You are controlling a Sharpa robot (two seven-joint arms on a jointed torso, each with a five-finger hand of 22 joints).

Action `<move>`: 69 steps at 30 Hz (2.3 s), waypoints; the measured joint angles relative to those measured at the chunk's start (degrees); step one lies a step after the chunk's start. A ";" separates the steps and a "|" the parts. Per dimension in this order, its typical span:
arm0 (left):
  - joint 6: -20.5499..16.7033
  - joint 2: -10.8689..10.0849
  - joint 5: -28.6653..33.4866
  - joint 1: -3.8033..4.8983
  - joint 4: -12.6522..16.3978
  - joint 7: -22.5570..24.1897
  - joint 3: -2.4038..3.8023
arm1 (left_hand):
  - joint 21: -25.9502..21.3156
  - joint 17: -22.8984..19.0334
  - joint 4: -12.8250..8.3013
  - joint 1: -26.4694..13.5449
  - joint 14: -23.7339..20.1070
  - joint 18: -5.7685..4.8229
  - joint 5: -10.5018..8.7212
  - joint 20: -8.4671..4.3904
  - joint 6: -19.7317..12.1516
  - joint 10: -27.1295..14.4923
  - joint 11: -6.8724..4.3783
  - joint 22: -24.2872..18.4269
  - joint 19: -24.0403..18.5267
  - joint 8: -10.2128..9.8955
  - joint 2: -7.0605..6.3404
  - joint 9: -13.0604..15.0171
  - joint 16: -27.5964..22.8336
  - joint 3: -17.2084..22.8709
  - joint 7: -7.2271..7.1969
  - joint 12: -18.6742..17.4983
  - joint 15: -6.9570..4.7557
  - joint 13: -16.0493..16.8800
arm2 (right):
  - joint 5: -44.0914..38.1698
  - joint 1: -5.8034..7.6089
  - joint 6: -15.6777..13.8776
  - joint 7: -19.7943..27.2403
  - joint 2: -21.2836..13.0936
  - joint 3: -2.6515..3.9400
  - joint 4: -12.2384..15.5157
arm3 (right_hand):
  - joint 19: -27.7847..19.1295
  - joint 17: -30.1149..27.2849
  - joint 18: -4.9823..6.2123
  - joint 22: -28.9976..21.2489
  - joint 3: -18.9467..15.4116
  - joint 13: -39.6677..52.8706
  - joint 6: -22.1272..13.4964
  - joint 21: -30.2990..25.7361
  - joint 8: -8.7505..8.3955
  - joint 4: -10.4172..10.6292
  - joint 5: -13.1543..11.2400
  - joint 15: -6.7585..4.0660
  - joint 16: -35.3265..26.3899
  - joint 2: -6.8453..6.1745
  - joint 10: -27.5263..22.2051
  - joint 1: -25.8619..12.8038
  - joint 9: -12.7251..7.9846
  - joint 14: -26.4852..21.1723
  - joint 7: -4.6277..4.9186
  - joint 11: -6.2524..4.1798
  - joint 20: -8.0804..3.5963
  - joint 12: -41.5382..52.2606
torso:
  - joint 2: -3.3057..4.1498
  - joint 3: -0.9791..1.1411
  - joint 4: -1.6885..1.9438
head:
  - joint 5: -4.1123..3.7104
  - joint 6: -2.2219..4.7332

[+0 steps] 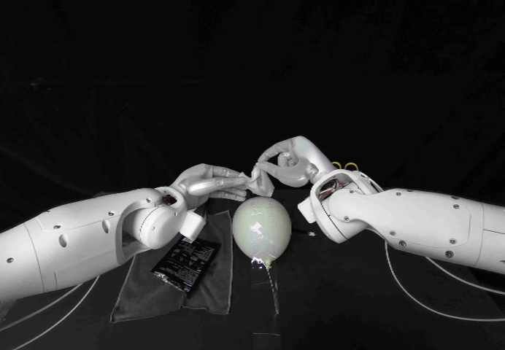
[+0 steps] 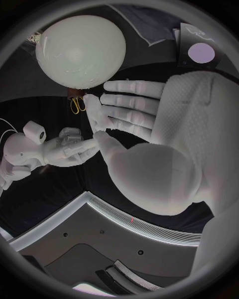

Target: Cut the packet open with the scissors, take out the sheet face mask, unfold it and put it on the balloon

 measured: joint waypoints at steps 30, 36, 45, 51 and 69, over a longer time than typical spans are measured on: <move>-2.07 -0.01 0.84 0.00 -0.75 -2.98 0.00 | -2.00 2.97 14.12 -1.31 1.02 0.61 0.21 -0.54 8.59 8.02 -4.51 -2.01 5.31 3.40 7.83 0.31 9.91 -1.50 -3.62 8.29 -3.14 2.56 | 0.07 0.10 -0.25 0.22 -1.55 0.18 2.28 | 0.04 0.04 -0.03 0.02 0.24 0.00 0.05 0.25 0.31 -0.25 0.23 0.20 -0.09 -0.21 0.00 -0.21 0.00 -0.02 0.05 0.00 -0.06 0.09 | -0.02 0.02 0.01 | 0.05 0.11; -2.09 0.01 1.52 0.00 -0.83 -2.96 -0.01 | -2.00 2.84 10.00 3.04 0.85 0.60 0.20 -0.57 8.74 8.13 -4.62 -2.19 5.73 4.01 6.33 0.85 10.42 1.10 -3.77 8.29 -3.30 2.24 | 0.08 0.10 -0.21 0.19 -1.57 0.18 2.45 | 0.03 0.00 -0.03 0.00 0.23 0.00 0.05 0.25 0.31 -0.24 0.22 0.21 -0.11 -0.21 0.00 -0.21 0.00 -0.02 0.05 0.00 -0.06 0.09 | 0.01 0.01 0.00 | 0.12 0.04; -2.04 0.10 2.11 -0.01 -0.87 -2.91 -0.01 | -2.23 2.52 7.98 3.56 0.84 0.57 0.19 -0.54 8.72 8.43 -4.51 -2.41 6.12 4.70 3.40 1.66 10.63 1.17 -3.75 7.62 -3.30 1.72 | 0.10 0.10 -0.09 0.11 -1.43 0.18 2.32 | -0.05 0.01 -0.06 0.02 0.22 -0.01 0.04 0.24 0.31 -0.24 0.10 0.16 0.07 -0.20 0.00 -0.20 0.00 0.04 0.04 0.00 -0.13 0.07 | 0.00 0.01 -0.02 | 0.18 -0.06; -2.03 0.13 2.30 0.00 -0.89 -2.91 0.01 | -2.71 2.37 10.79 -0.22 0.84 0.55 0.19 -0.54 8.53 8.74 -4.21 -2.69 6.54 4.88 1.17 1.63 11.18 -1.63 -3.56 7.42 -3.30 1.51 | 0.10 0.11 -0.01 0.06 -1.37 0.18 2.23 | -0.06 0.02 -0.32 0.03 0.22 -0.03 0.04 0.23 0.31 -0.23 0.00 0.09 0.06 -0.20 0.00 -0.20 0.00 0.11 0.04 0.00 -0.12 0.04 | -0.01 0.01 -0.02 | 0.19 -0.06; -2.07 0.43 2.40 -0.01 -1.06 -3.38 -0.01 | -3.20 2.15 11.47 0.74 0.84 0.48 0.19 -0.76 8.88 9.16 -4.61 -3.03 7.16 4.66 -1.30 1.28 12.13 -2.94 -3.92 7.42 -3.29 1.45 | 0.12 0.11 0.08 0.02 -1.35 0.18 2.39 | -0.08 0.04 -0.34 0.02 0.16 -0.03 -0.06 0.17 0.31 -0.28 0.26 0.11 -0.09 -0.13 0.00 -0.13 0.00 0.11 -0.06 0.00 -0.10 0.09 | -0.01 0.03 -0.04 | 0.12 -0.18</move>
